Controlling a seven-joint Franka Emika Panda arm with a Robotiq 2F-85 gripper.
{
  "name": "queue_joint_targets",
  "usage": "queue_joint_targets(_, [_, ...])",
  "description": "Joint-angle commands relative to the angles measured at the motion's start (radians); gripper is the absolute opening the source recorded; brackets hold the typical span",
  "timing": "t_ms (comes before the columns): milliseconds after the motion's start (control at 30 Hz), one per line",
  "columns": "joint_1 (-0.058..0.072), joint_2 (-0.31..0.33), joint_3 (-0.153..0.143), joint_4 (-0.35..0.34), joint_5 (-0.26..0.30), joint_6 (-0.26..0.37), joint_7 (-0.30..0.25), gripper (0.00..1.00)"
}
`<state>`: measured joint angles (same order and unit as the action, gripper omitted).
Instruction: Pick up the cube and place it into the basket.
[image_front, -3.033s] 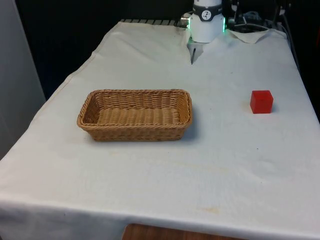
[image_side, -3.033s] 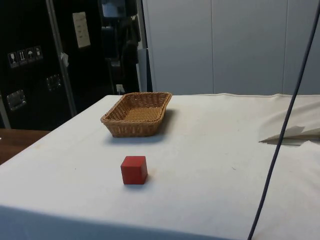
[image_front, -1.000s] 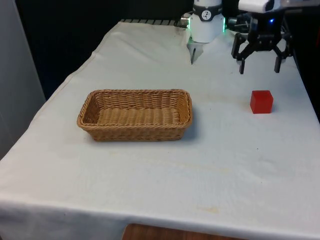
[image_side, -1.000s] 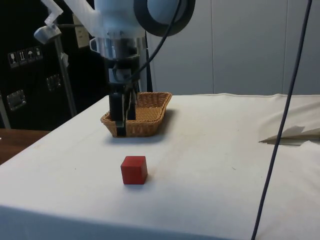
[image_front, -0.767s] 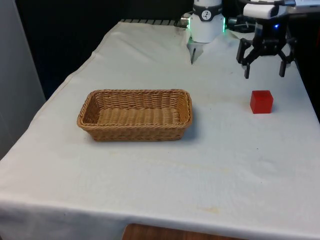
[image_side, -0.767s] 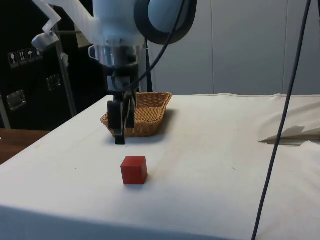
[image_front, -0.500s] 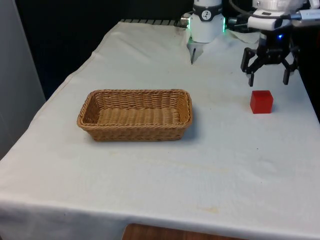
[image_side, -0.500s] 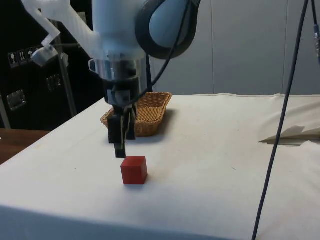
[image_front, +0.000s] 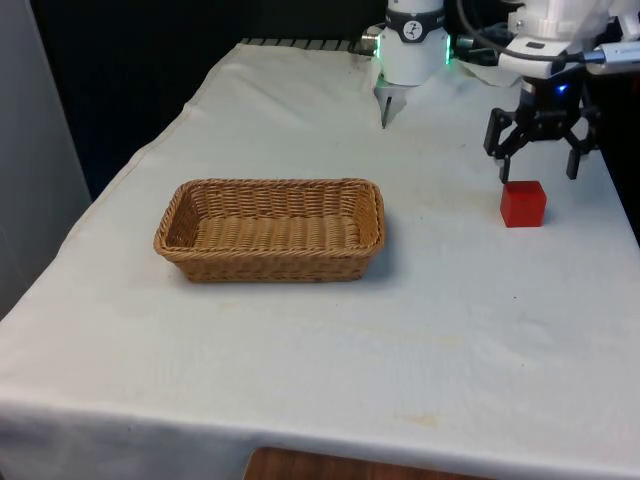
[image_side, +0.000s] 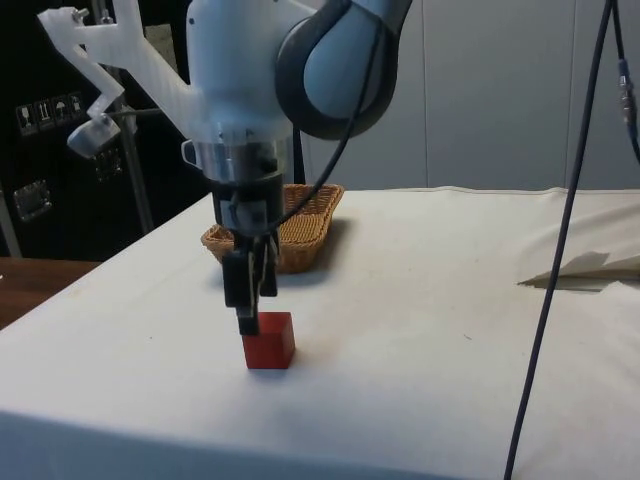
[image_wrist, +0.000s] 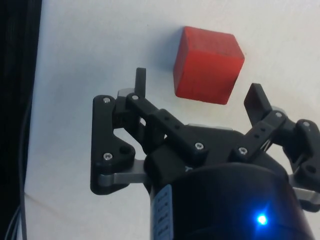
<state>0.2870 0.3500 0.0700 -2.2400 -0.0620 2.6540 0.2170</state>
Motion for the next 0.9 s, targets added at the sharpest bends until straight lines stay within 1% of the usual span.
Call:
queue_joint_targets(0, [0.001, -0.001, 0.000, -0.007, -0.002, 0.010, 0.002, 1.00])
queue_joint_targets(67, [0.001, 0.001, 0.000, -0.008, -0.002, 0.010, 0.000, 1.00])
queue_joint_targets(100, [0.000, 0.000, 0.000, -0.004, 0.000, 0.000, -0.002, 1.00])
queue_joint_targets(133, [0.001, 0.002, 0.000, -0.008, -0.002, 0.010, -0.001, 1.00])
queue_joint_targets(300, [-0.001, 0.021, 0.002, -0.004, 0.001, 0.018, -0.006, 1.00])
queue_joint_targets(333, [0.000, 0.012, 0.000, -0.005, -0.001, 0.001, -0.004, 1.00])
queue_joint_targets(367, [-0.002, 0.025, 0.001, -0.004, 0.001, 0.020, -0.007, 1.00])
queue_joint_targets(567, [-0.005, 0.045, -0.006, -0.005, 0.000, 0.031, -0.021, 1.00])
queue_joint_targets(600, [-0.005, 0.047, -0.009, -0.006, 0.001, 0.032, -0.026, 1.00])
queue_joint_targets(633, [-0.002, 0.045, -0.012, -0.003, -0.001, 0.021, -0.022, 1.00])
queue_joint_targets(667, [-0.005, 0.048, -0.011, -0.006, 0.001, 0.032, -0.028, 1.00])
queue_joint_targets(867, [-0.002, 0.046, -0.014, -0.003, -0.001, 0.021, -0.026, 1.00])
